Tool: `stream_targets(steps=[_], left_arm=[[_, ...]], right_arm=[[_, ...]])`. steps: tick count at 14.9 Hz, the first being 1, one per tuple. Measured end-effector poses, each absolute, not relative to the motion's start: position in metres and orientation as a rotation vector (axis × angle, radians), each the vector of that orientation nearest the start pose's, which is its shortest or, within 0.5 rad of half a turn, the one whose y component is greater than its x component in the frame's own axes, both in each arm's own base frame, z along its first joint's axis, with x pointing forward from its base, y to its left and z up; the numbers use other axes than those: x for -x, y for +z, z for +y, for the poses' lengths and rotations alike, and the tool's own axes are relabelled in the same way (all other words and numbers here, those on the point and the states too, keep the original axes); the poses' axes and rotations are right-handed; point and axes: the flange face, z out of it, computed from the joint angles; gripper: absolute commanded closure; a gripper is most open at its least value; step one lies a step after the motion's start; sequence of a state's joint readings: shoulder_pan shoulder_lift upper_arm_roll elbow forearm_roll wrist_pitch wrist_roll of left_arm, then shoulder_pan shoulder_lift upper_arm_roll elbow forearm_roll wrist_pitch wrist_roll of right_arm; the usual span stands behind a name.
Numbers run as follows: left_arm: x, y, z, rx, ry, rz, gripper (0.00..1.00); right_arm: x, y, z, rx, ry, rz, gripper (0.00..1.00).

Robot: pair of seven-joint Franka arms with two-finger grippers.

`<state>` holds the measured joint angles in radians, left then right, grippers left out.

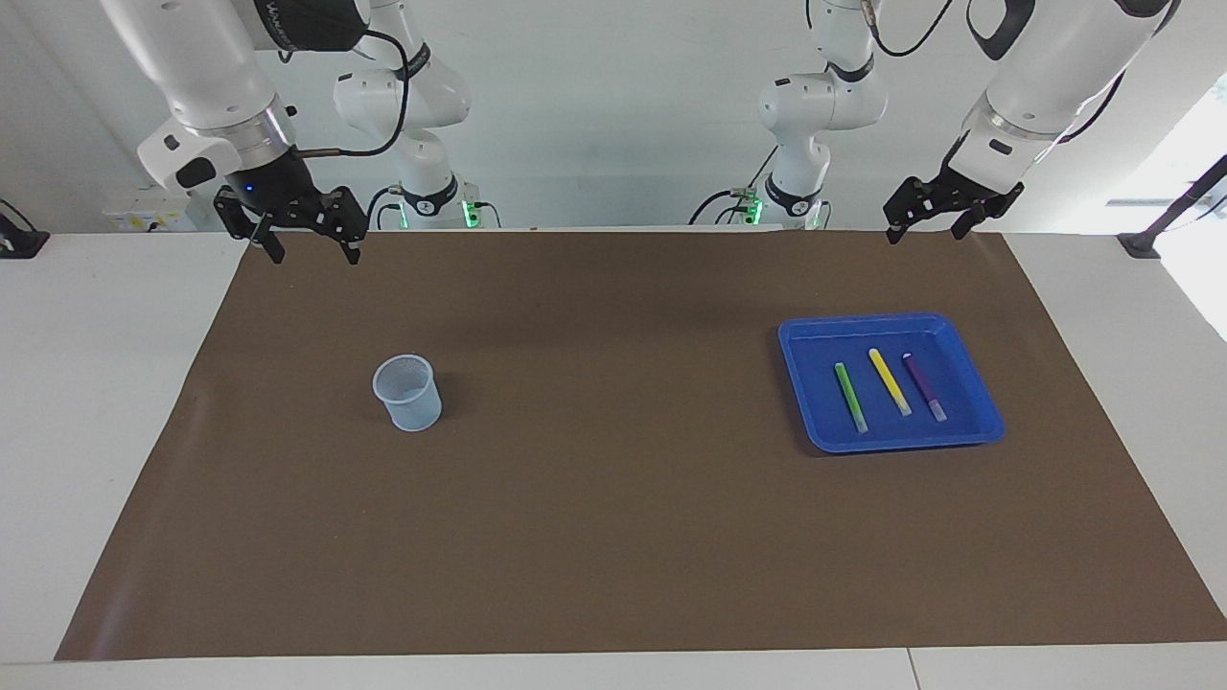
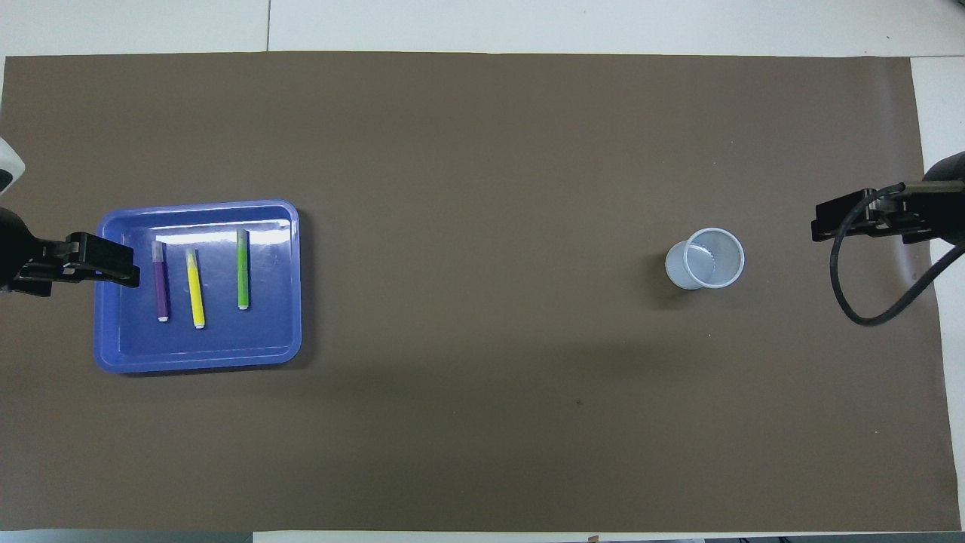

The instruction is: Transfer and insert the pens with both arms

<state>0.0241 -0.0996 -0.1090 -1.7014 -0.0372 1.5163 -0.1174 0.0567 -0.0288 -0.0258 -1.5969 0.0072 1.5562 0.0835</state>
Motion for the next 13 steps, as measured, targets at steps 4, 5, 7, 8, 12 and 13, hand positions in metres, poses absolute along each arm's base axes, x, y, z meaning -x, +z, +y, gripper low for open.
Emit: stream_targets(steps=[4,5,7,8,12,13], left_arm=[[-0.526,0.551,-0.003,3.164,0.094,-0.075,0.00],[-0.527,0.532,0.015,3.167,0.086,-0.067,0.00],[-0.527,0.493,0.047,3.173,0.087,-0.036,0.00],[-0.529,0.472,0.057,3.176,0.092,-0.030,0.00],[-0.551,0.408,0.071,3.185,0.090,-0.039,0.01],[-0.555,0.394,0.072,3.186,0.081,-0.041,0.05]], right_arm=[[-0.544,0.627,0.017,3.133,0.019,0.082,0.00],[-0.544,0.627,0.017,3.133,0.019,0.082,0.00],[-0.544,0.627,0.017,3.133,0.020,0.082,0.00],[-0.544,0.627,0.017,3.133,0.020,0.082,0.00],[-0.544,0.627,0.017,3.133,0.020,0.082,0.00],[-0.544,0.627,0.017,3.133,0.020,0.082,0.00]])
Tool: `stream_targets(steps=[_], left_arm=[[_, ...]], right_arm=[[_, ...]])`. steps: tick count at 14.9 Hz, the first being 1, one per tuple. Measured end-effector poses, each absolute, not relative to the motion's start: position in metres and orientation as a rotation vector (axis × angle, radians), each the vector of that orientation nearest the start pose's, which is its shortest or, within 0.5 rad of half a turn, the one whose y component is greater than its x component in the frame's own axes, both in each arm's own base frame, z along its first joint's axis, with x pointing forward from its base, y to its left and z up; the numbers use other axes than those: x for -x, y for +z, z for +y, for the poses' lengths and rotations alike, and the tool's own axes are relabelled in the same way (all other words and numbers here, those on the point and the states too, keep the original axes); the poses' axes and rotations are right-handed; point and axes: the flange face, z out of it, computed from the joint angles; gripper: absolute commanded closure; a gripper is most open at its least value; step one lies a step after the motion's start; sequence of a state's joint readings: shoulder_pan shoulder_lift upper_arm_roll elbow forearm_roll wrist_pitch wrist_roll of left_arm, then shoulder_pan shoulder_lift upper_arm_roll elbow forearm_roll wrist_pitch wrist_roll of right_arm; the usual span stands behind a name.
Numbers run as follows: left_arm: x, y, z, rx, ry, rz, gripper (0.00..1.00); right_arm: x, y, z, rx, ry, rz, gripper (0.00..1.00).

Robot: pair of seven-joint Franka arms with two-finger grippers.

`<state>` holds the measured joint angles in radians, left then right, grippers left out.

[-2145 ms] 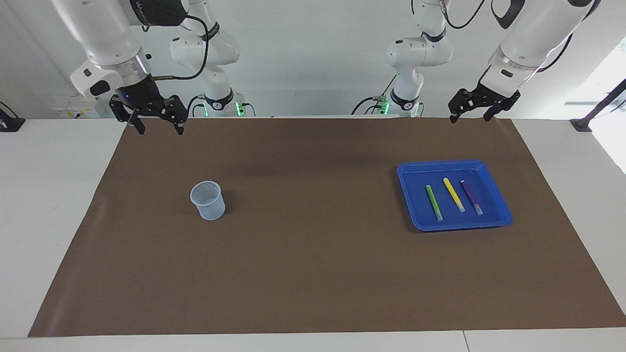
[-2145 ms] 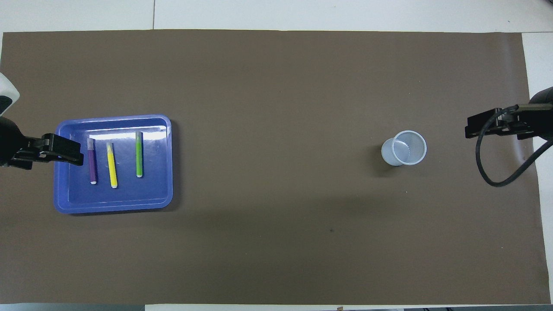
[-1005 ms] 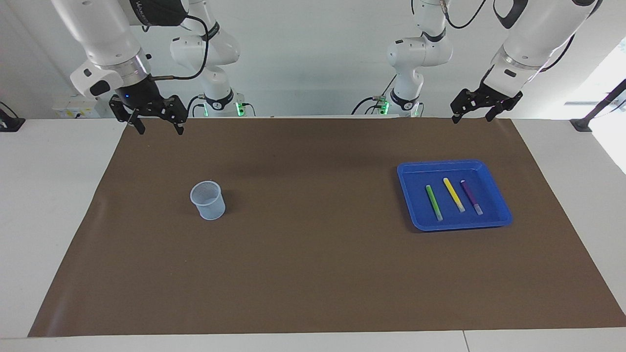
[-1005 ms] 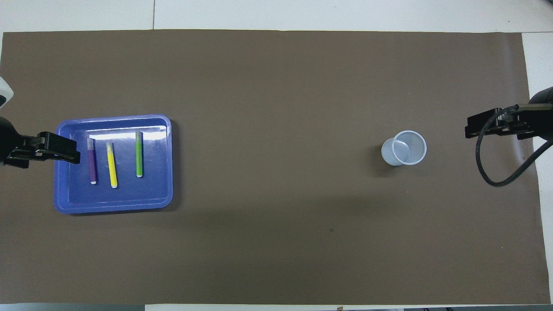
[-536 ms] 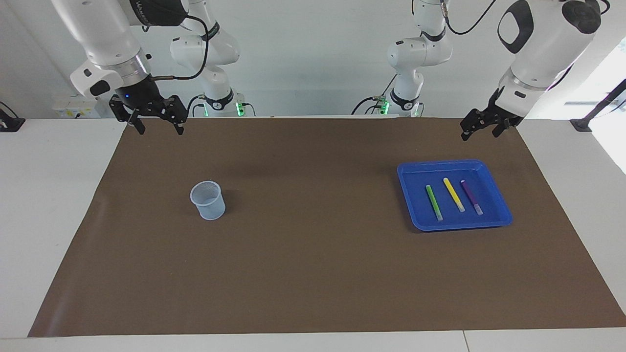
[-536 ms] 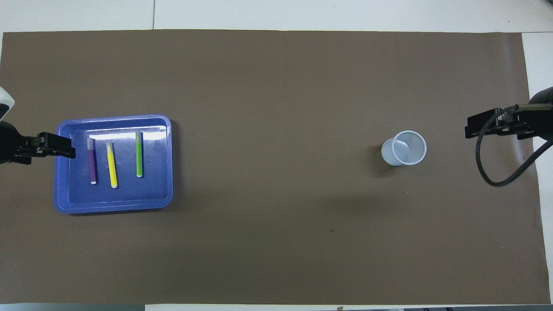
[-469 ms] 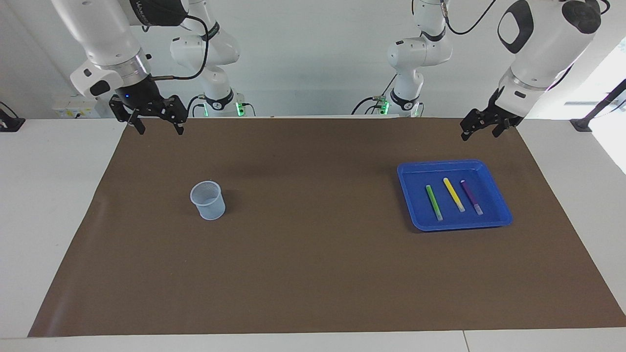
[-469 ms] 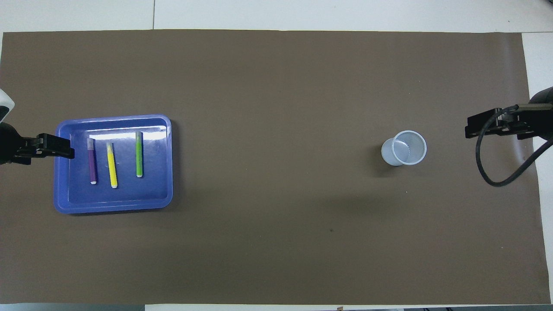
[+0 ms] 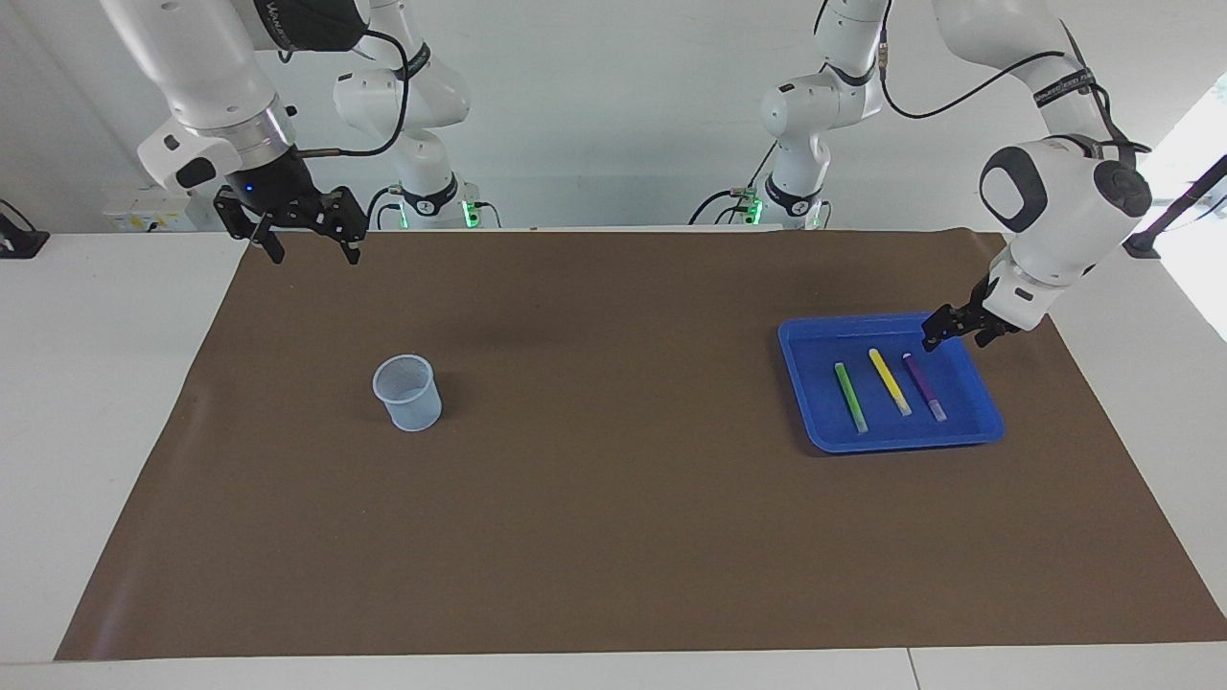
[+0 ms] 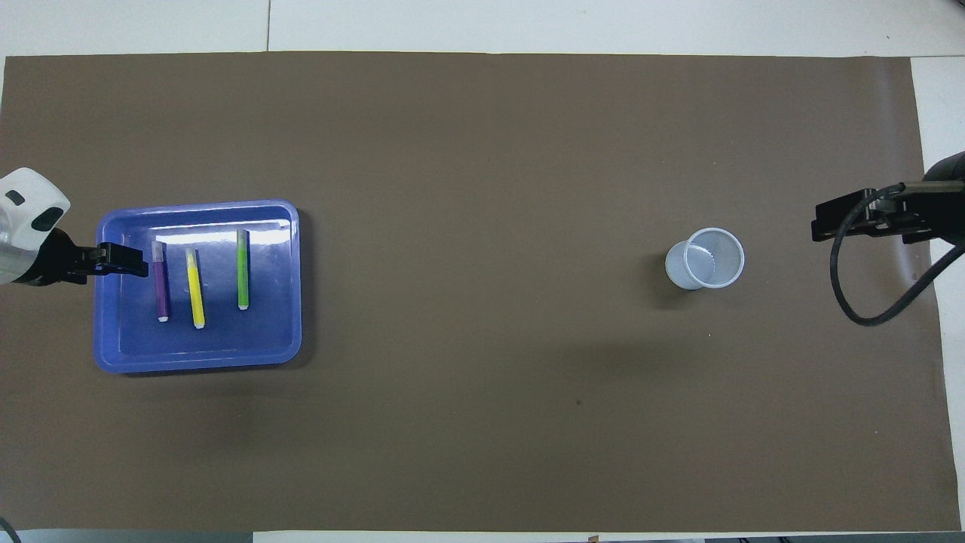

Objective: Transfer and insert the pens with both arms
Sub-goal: 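Lower the left gripper onto the purple pen in the blue tray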

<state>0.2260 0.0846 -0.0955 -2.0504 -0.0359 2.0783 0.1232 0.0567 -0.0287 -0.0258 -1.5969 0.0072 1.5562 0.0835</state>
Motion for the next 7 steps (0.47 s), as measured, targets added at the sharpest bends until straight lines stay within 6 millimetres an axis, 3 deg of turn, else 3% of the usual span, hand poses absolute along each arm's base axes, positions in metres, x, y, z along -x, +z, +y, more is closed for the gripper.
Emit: stream_targets(steps=[3,7], left_arm=[[-0.558,0.358,0.073,3.187,0.057,-0.045,0.15],[-0.560,0.329,0.074,3.190,0.068,-0.051,0.22]], right_arm=[[-0.544,0.627,0.017,3.133,0.020,0.082,0.00],[-0.544,0.627,0.017,3.133,0.020,0.082,0.00]])
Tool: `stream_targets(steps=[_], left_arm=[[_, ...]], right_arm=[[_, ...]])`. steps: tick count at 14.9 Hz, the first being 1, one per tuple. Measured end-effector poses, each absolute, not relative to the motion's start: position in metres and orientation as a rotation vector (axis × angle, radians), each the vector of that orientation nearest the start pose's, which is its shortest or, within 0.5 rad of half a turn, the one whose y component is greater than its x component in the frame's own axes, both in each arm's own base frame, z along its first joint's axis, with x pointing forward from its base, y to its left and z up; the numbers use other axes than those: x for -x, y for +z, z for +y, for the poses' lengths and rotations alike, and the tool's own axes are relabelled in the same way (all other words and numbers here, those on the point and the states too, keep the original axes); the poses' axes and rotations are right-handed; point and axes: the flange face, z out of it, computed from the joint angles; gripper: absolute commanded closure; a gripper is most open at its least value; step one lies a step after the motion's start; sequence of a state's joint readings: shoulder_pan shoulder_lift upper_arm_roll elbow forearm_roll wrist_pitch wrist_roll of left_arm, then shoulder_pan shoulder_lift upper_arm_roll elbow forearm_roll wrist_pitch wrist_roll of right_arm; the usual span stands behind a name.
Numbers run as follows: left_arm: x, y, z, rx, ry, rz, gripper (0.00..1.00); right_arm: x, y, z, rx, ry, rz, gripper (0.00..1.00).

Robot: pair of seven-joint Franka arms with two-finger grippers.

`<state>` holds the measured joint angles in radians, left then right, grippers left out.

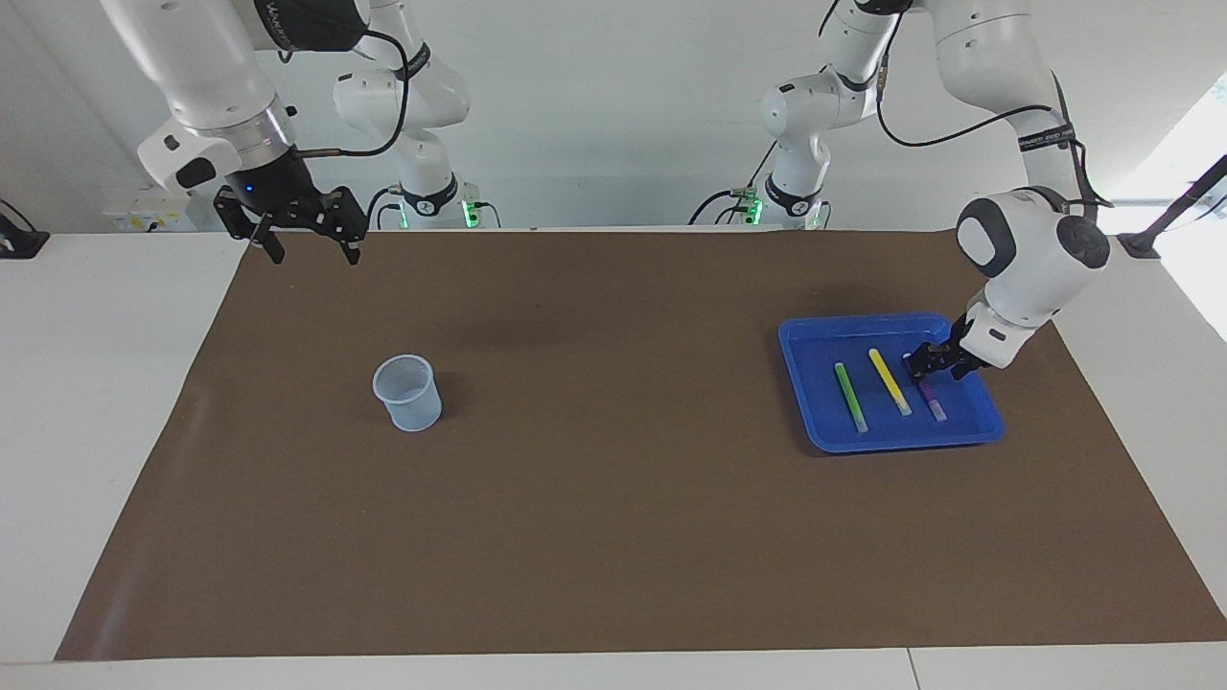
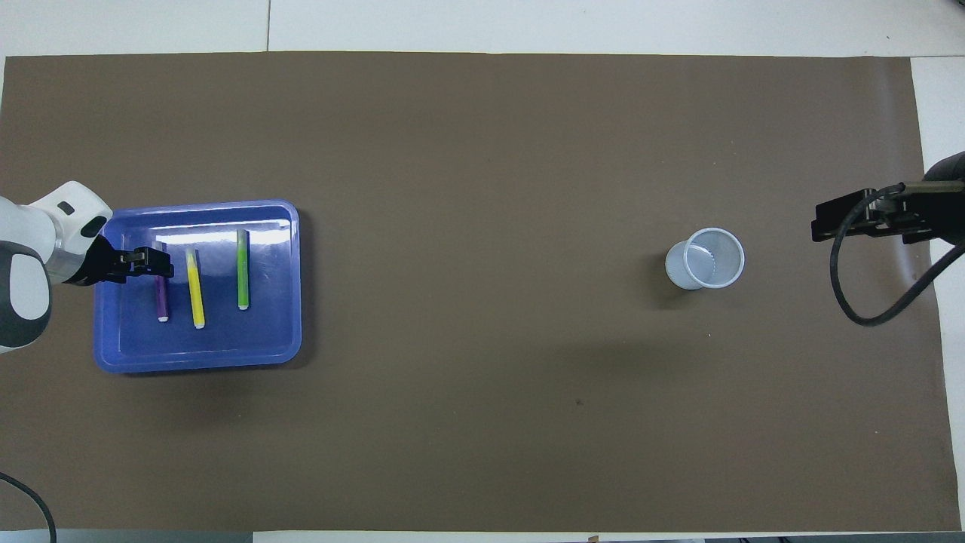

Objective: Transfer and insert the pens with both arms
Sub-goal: 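Lower the left gripper onto the purple pen in the blue tray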

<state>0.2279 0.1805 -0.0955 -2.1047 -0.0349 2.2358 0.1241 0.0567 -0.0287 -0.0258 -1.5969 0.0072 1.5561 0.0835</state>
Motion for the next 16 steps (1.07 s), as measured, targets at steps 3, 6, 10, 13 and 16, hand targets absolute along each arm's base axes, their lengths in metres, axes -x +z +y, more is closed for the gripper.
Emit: stream_targets(steps=[3,6,10,13,16], left_arm=[[-0.562,0.313,0.076,3.187,0.076,-0.047,0.25],[-0.562,0.308,0.077,3.187,0.089,-0.046,0.30],[-0.562,0.306,0.077,3.187,0.094,-0.048,0.45],[-0.562,0.306,0.077,3.187,0.095,-0.049,0.46],[-0.560,0.303,0.077,3.187,0.106,-0.051,0.52]], right_arm=[[-0.544,0.627,0.017,3.133,0.020,0.082,0.00],[-0.544,0.627,0.017,3.133,0.020,0.082,0.00],[-0.544,0.627,0.017,3.133,0.020,0.082,0.00],[-0.544,0.627,0.017,3.133,0.020,0.082,0.00],[-0.544,0.627,0.017,3.133,0.020,0.082,0.00]])
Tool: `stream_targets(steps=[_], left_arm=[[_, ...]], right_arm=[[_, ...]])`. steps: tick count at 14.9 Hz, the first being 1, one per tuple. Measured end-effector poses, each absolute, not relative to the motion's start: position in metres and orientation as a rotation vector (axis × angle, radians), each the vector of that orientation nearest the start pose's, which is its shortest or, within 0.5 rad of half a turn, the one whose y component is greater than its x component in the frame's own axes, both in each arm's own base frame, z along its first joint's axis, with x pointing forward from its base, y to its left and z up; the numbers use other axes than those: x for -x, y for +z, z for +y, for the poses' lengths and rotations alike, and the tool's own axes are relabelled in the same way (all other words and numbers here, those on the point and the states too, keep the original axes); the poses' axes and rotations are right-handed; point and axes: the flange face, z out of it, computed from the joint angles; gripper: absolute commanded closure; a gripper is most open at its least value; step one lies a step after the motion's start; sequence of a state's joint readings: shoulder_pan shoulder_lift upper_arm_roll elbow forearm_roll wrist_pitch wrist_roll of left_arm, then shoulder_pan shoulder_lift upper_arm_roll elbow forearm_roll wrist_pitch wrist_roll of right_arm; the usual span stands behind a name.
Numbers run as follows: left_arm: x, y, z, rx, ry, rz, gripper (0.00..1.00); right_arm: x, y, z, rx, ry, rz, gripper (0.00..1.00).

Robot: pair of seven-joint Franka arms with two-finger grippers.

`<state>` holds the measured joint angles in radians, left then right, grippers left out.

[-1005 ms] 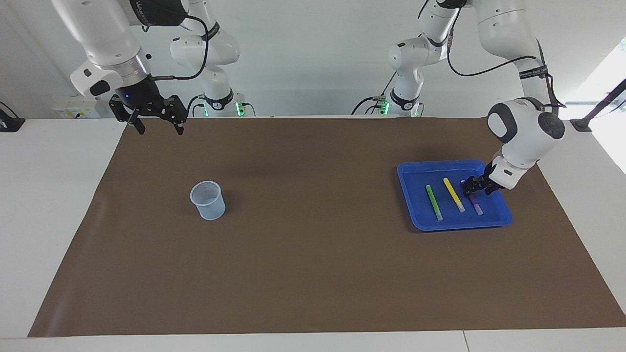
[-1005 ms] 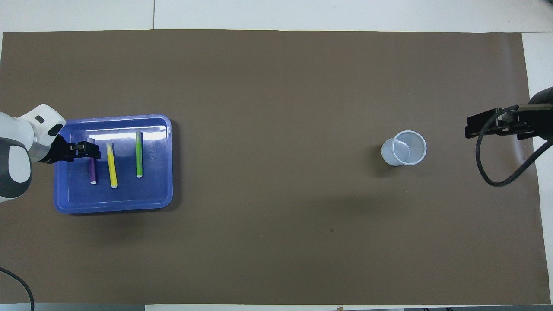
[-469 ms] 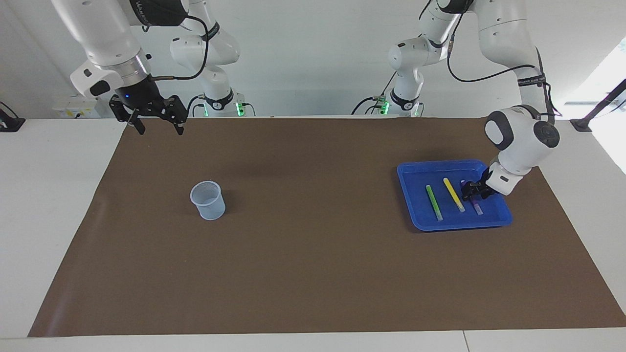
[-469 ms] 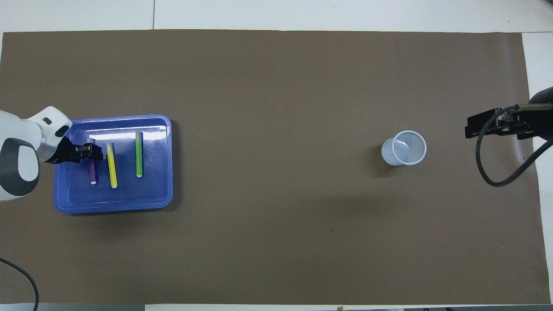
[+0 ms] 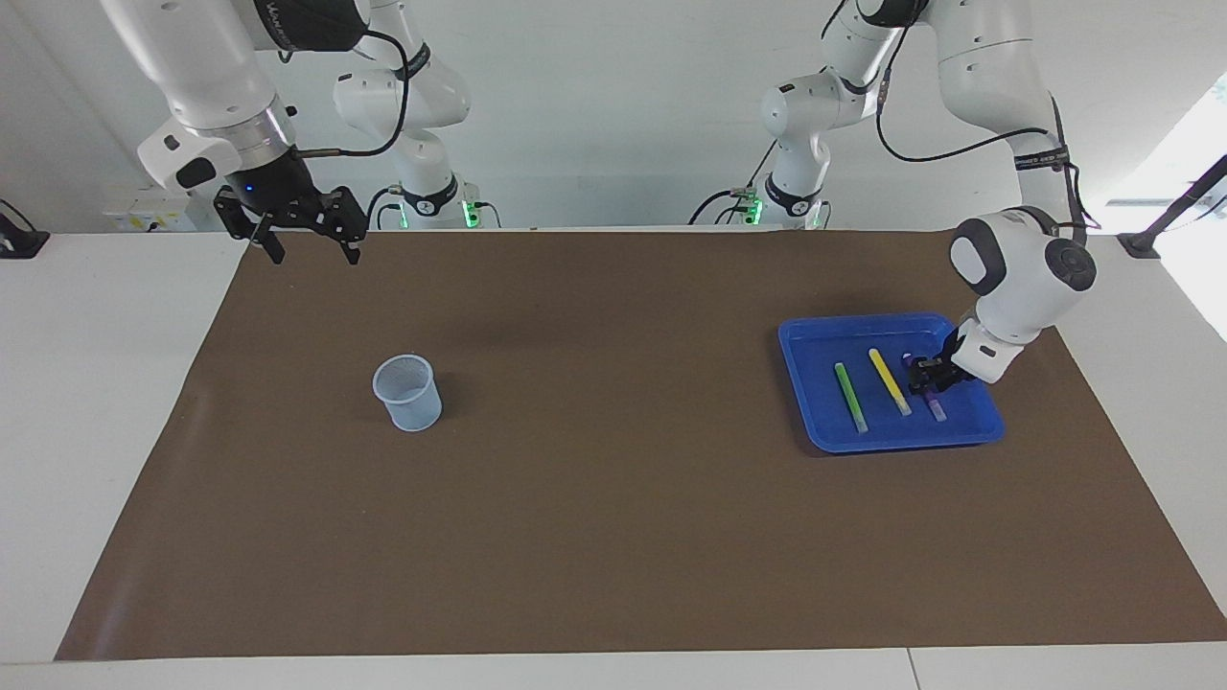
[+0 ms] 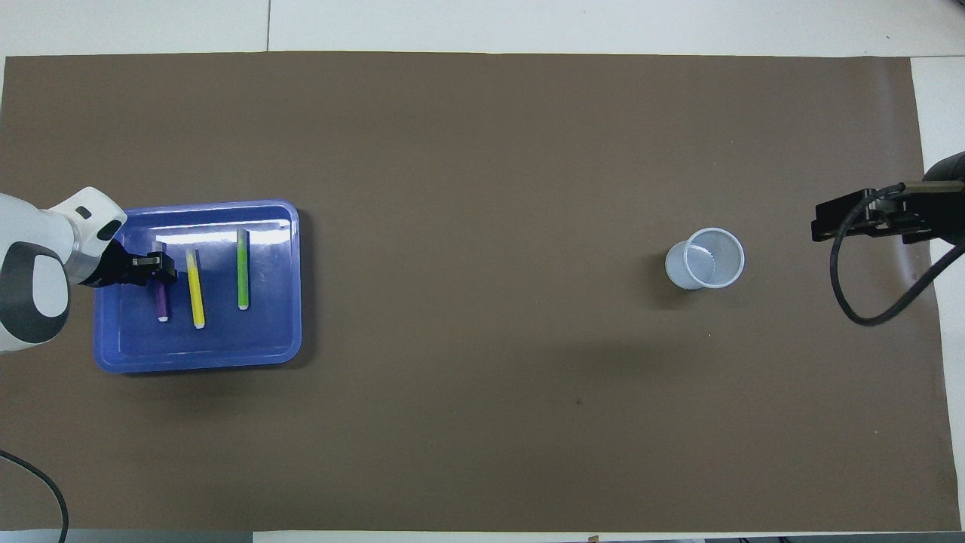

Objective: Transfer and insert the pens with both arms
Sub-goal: 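Lower the left gripper onto the purple pen in the blue tray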

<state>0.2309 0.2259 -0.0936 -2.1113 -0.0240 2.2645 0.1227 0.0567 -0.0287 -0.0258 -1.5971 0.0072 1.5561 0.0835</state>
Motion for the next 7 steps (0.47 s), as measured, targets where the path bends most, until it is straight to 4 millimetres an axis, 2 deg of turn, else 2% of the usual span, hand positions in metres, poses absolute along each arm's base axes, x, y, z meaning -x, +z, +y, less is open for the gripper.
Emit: stream_targets(steps=[1,2,5,7], left_arm=[[-0.5590,0.3021,0.0777,3.187,0.109,-0.053,0.55],[-0.5587,0.3018,0.0778,3.187,0.111,-0.054,0.63],[-0.5584,0.3014,0.0781,3.187,0.112,-0.055,0.98],[-0.5584,0.3014,0.0783,3.187,0.111,-0.056,1.00]], right_arm=[[-0.5436,0.6266,0.0174,3.133,0.020,0.082,0.00],[-0.5436,0.6266,0.0174,3.133,0.020,0.082,0.00],[-0.5436,0.6266,0.0174,3.133,0.020,0.082,0.00],[-0.5436,0.6266,0.0174,3.133,0.020,0.082,0.00]])
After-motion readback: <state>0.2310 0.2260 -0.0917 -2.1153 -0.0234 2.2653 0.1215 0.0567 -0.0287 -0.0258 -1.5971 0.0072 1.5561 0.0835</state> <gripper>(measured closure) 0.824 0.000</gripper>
